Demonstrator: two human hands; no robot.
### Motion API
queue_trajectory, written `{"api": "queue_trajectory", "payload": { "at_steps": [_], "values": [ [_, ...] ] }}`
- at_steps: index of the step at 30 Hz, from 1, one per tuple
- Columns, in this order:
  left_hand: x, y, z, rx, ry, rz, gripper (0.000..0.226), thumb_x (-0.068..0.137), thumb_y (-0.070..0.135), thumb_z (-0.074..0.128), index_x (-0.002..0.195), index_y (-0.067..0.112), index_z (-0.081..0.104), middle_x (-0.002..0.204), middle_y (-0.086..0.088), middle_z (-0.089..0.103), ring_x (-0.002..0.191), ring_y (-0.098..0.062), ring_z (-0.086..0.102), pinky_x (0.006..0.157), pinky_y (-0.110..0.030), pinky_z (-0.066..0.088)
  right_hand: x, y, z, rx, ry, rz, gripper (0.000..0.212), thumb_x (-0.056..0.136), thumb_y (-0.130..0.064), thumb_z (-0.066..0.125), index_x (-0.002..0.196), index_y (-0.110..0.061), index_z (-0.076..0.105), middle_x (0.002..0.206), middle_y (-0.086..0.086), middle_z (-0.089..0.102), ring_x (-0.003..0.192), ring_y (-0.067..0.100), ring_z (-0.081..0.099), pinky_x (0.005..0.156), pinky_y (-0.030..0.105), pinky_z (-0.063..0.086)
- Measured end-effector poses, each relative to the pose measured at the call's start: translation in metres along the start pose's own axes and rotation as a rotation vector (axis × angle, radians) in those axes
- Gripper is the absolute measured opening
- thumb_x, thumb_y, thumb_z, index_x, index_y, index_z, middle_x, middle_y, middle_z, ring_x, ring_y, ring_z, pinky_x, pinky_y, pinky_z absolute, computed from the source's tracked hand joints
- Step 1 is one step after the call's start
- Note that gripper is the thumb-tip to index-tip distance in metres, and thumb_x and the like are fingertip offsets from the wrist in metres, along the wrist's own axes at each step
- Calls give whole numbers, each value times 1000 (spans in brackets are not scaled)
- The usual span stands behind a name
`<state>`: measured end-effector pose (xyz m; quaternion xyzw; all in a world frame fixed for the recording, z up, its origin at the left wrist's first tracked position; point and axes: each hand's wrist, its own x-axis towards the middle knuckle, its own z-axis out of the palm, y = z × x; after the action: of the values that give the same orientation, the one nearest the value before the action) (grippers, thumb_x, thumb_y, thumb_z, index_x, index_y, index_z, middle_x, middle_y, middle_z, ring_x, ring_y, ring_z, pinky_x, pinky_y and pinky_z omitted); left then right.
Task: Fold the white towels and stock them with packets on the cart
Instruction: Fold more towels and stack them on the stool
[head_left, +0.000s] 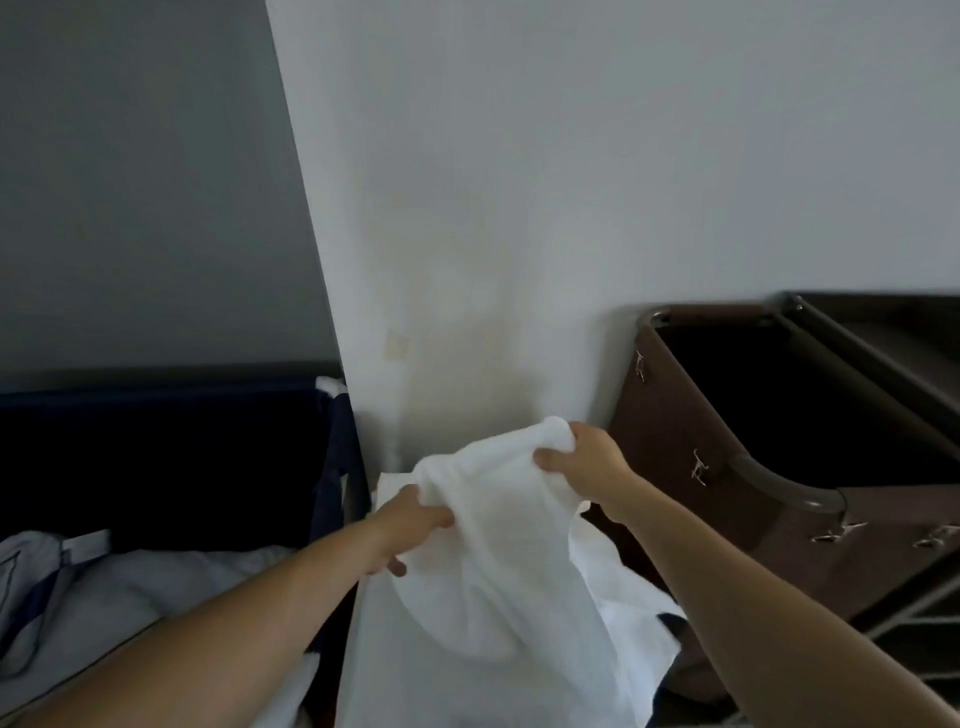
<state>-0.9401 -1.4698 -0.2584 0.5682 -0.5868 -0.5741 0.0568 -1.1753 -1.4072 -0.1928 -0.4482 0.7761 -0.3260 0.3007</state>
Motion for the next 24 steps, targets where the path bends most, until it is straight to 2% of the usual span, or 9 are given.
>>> {"api": "queue_trajectory", "payload": {
  "at_steps": [3,6,8,10,14,17,19,22,24],
  "values": [
    [-2,4,10,60,-97,121,96,83,53,71,155,39,9,153,5,32,132,-24,41,93,-40,47,0,1,10,168,-87,100,22,90,-17,69,109,-8,62,108,16,66,91,30,65,84,53,57],
    [9,10,13,339,35,431,119,59,72,78,153,39,12,156,9,24,142,-19,30,110,-43,38,0,-8,10,302,-221,46,6,92,-14,66,98,-14,63,111,20,68,93,32,68,83,54,58],
    [13,21,12,443,128,584,122,54,67,81,152,37,14,154,11,25,140,-15,30,112,-41,37,-2,-16,9,265,-328,-39,10,92,-16,67,101,-14,66,108,19,70,93,31,70,80,48,60],
    [11,33,13,487,128,673,111,58,58,85,148,39,24,147,14,38,132,-12,42,106,-38,43,-3,-21,10,318,-417,-59,13,93,-15,65,105,-8,66,105,20,70,89,29,69,76,42,60],
    [6,31,2,591,45,590,56,82,36,75,133,34,54,125,11,63,113,-13,59,96,-32,48,-2,-11,11,362,-489,1,23,94,-15,62,108,3,68,100,20,69,87,27,65,75,41,57],
    [7,16,-11,603,7,474,47,84,32,71,129,32,58,124,10,63,115,-15,59,97,-34,48,5,10,14,131,-305,-45,26,92,-20,65,113,-6,70,112,14,69,95,17,61,80,34,50],
    [9,4,-18,588,11,393,51,84,31,70,133,32,55,128,11,59,118,-14,55,97,-30,44,7,23,16,15,-274,-31,40,89,-20,71,127,-13,63,126,5,62,107,17,58,88,29,47],
    [8,-10,-22,643,29,260,50,84,39,68,131,32,53,129,6,59,119,-19,56,96,-31,46,-5,40,19,-45,-498,52,73,81,-26,80,144,-25,44,141,-1,45,118,18,49,94,23,42],
    [10,-21,-21,679,72,184,53,81,47,66,129,31,52,127,4,60,114,-20,58,93,-33,49,-16,54,26,-295,-666,8,110,64,-48,87,153,-33,24,149,-6,33,134,19,38,110,27,31]
  ]
}}
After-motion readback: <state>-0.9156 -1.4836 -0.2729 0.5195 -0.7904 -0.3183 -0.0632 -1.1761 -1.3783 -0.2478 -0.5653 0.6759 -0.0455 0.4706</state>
